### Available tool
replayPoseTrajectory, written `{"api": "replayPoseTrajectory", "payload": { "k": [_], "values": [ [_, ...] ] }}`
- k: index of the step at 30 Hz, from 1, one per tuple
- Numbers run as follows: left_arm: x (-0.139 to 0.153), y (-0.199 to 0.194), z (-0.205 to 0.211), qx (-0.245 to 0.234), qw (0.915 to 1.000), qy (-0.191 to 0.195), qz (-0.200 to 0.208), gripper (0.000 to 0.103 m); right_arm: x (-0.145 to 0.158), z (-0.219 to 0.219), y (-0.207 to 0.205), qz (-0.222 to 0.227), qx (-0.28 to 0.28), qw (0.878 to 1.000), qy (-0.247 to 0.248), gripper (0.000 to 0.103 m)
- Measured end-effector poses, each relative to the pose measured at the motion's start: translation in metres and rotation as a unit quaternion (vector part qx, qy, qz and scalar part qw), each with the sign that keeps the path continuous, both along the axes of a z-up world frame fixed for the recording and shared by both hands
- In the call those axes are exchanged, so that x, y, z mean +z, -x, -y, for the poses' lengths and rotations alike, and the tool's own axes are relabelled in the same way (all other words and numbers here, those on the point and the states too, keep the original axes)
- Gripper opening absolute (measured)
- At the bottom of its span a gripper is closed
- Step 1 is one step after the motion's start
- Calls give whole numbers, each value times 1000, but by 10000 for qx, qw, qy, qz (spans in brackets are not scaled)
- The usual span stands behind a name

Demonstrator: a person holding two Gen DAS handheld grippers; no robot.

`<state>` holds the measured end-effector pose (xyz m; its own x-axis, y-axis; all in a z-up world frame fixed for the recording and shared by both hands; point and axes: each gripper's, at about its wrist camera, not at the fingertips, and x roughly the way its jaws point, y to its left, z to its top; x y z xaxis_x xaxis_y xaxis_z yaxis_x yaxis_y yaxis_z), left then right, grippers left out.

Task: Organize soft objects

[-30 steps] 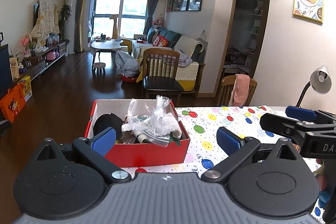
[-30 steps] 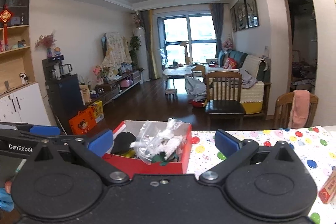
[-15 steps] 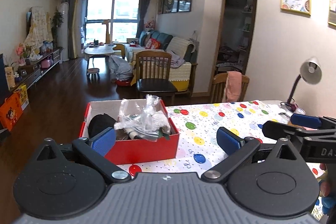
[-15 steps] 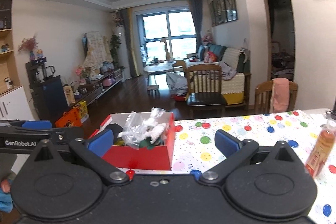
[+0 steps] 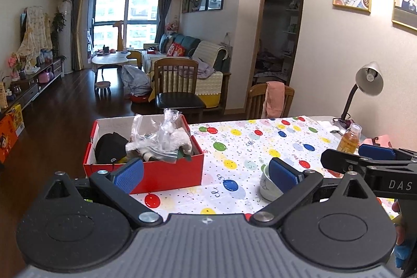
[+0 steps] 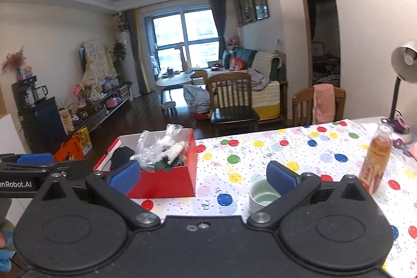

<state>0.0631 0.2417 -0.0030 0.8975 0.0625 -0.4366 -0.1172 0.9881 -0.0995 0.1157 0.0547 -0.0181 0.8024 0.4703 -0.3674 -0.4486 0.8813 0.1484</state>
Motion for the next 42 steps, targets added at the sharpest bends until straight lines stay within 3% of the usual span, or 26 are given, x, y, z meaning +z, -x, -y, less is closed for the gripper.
{"api": "replayPoseTrajectory", "payload": {
  "k": [42],
  "values": [
    [-2, 1, 16, -613, 9981, 47, 17, 103, -7, 10, 22, -30, -462, 9989, 96, 103]
  ]
}}
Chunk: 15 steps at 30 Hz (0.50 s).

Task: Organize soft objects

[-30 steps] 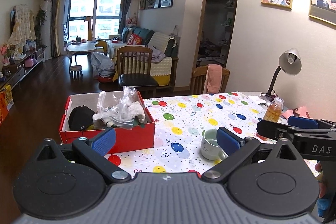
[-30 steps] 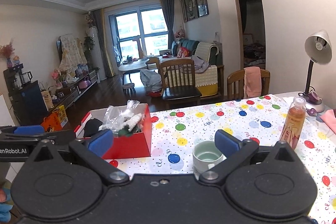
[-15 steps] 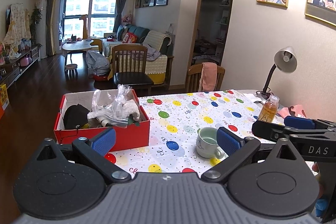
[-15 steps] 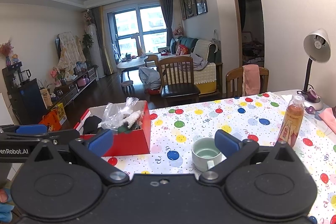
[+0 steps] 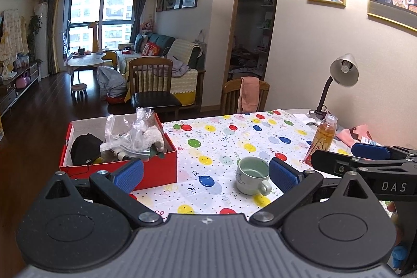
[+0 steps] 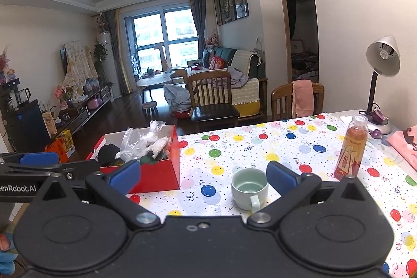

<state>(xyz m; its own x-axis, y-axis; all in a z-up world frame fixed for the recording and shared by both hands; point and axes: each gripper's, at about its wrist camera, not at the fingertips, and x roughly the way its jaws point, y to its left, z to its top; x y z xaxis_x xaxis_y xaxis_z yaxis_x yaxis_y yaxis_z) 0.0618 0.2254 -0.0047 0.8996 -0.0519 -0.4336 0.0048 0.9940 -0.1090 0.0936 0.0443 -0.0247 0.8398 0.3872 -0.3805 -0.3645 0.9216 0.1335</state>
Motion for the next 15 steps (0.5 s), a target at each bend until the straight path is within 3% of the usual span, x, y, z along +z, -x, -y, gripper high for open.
{"api": "replayPoseTrajectory", "payload": {
  "k": [15],
  "values": [
    [2, -5, 43, 243, 9996, 35, -107, 103, 1, 36, -9, -34, 326, 9994, 99, 103]
  ]
}}
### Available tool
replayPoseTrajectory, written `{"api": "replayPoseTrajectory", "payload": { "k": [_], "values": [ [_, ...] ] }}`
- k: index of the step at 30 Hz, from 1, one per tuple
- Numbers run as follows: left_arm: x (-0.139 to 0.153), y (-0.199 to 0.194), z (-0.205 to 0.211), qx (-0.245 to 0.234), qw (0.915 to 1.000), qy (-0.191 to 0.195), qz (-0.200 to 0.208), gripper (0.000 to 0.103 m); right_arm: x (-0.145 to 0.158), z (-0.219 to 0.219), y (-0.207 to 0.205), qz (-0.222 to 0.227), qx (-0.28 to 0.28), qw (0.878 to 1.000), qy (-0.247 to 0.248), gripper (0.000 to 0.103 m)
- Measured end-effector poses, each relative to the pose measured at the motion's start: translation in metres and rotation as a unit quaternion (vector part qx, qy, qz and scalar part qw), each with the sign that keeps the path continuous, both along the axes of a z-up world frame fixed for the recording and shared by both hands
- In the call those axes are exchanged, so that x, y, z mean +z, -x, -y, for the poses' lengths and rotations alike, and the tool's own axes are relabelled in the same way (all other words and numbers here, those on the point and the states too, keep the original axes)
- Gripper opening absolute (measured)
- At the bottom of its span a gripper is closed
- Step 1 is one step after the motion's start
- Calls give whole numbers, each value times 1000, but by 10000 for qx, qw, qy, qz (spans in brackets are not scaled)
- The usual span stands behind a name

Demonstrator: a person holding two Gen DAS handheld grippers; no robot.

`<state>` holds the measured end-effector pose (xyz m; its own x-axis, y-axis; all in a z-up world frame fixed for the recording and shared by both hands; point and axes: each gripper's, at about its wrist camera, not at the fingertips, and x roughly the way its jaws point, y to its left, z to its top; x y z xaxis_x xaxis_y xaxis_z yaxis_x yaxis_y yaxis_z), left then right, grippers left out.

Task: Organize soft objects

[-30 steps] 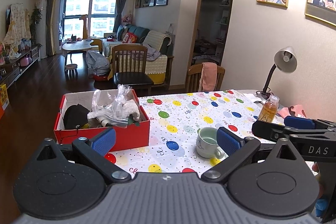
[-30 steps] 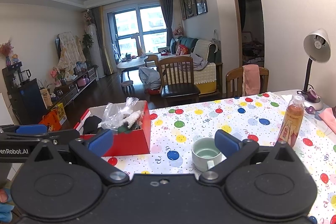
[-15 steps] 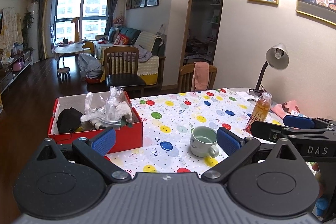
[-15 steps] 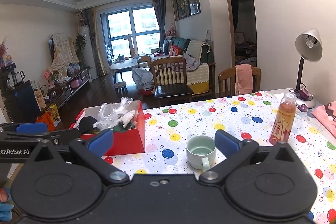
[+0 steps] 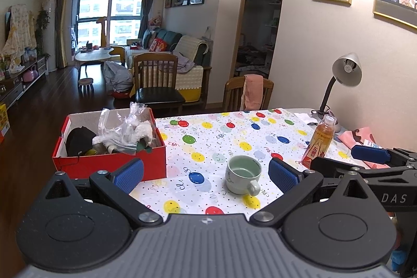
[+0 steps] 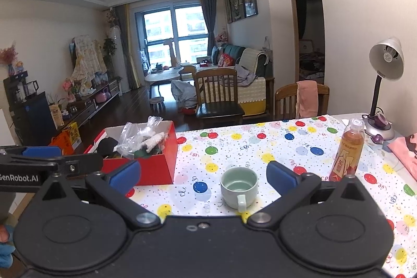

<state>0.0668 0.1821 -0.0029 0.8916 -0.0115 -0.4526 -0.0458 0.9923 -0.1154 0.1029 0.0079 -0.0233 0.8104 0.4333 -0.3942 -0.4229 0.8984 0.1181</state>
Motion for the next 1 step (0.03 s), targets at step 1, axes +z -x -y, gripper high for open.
{"api": "replayPoseTrajectory", "payload": {
  "k": [1],
  "values": [
    [0, 0, 4, 27, 10000, -1, -9, 103, 0, 3, -1, -2, 41, 10000, 20, 103]
  ]
}}
